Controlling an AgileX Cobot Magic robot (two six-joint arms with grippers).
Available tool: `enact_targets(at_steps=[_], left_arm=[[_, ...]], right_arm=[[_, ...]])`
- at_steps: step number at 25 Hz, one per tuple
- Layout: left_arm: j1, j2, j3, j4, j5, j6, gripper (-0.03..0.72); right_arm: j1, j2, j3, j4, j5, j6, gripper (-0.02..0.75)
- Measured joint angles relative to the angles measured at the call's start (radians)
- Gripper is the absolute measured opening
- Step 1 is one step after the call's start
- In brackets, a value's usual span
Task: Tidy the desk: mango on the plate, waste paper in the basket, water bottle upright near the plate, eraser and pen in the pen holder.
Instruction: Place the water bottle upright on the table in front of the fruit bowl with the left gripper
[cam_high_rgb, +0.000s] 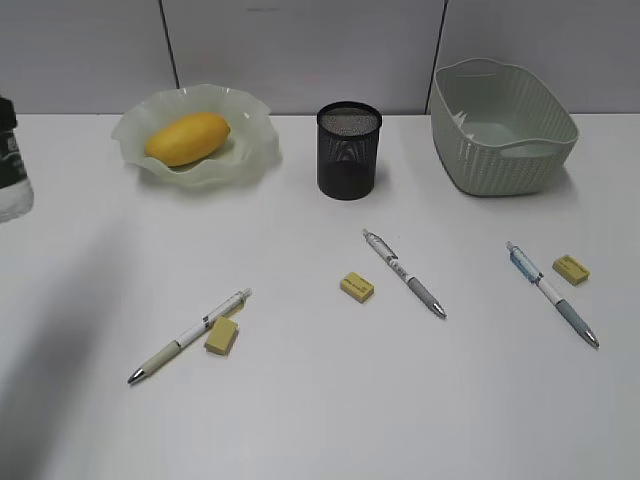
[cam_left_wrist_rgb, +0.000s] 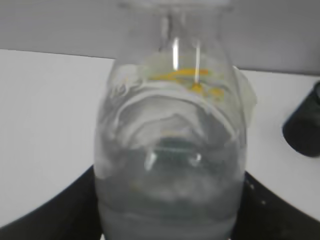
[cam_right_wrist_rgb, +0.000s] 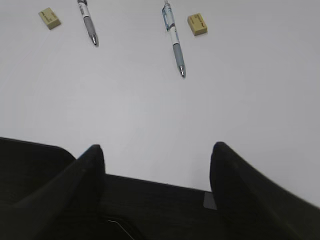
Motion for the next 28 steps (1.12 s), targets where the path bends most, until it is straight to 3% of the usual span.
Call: enact_targets(at_steps=[5,13,17,20,23,28], left_arm=[[-0.027,0.035,0.117,-0.079,-0.266,0.000,0.496],[-0.113,0.255,0.125,-0.075,-0.630,-0.059,0.496],[-0.122,0.421,0.125,0.061,-0.816,-0.253,0.496],[-0.124,0.558,0.125,0.214,-1.026,-0.328,0.496],[-0.126,0.689,0.120,0.292,-1.158,-0.336,0.496],[-0.127,0.813,0.093,0.312,-1.163,-0.342,0.496]], right_arm=[[0.000,0.000,0.000,0.000,0.000,0.000,0.518],[0.000,0.000,0.000,0.000,0.000,0.000,0.518],[0.000,0.000,0.000,0.000,0.000,0.000,0.517],[0.000,0.000,0.000,0.000,0.000,0.000,0.517],[0.000,0.000,0.000,0.000,0.000,0.000,0.517],[0.000,0.000,0.000,0.000,0.000,0.000,0.517]])
